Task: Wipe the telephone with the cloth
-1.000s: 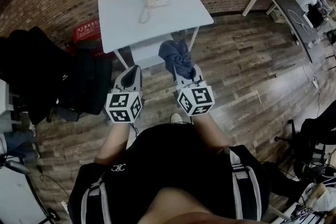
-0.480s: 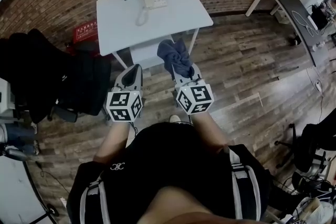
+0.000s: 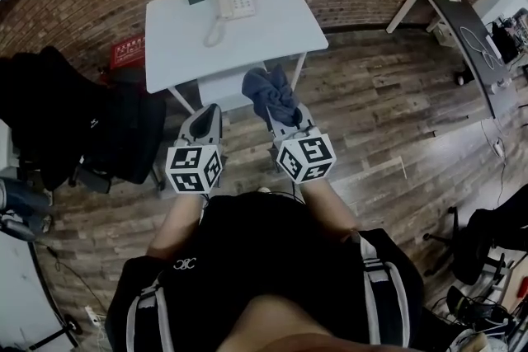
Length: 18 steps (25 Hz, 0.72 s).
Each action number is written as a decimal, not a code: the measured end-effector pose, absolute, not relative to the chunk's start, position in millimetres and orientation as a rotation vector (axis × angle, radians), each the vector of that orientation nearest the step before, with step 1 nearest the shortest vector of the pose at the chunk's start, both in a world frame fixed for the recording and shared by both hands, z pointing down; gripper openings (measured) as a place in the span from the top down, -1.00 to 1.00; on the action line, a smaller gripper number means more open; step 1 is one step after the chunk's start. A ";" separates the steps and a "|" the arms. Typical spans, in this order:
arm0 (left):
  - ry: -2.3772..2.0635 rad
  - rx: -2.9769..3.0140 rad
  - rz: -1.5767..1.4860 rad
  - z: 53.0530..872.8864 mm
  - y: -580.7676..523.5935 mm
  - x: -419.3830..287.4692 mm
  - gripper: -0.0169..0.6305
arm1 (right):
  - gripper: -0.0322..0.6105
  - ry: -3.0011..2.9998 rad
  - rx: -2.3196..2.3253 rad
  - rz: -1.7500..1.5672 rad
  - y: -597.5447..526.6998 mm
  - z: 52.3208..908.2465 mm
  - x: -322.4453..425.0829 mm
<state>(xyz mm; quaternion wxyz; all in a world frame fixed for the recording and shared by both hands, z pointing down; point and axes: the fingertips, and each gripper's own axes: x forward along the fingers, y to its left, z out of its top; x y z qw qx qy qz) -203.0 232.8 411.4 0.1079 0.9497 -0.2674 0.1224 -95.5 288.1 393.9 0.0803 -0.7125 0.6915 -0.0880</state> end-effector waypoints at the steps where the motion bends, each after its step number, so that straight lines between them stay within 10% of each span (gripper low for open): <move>1: -0.788 2.794 0.363 411.9 235.4 -197.7 0.97 | 0.76 2.079 -2.123 -0.268 289.3 395.8 -91.4; 18: -0.844 2.724 0.365 445.3 149.3 -168.4 0.97 | 0.76 2.150 -2.073 -0.241 202.3 410.8 -57.1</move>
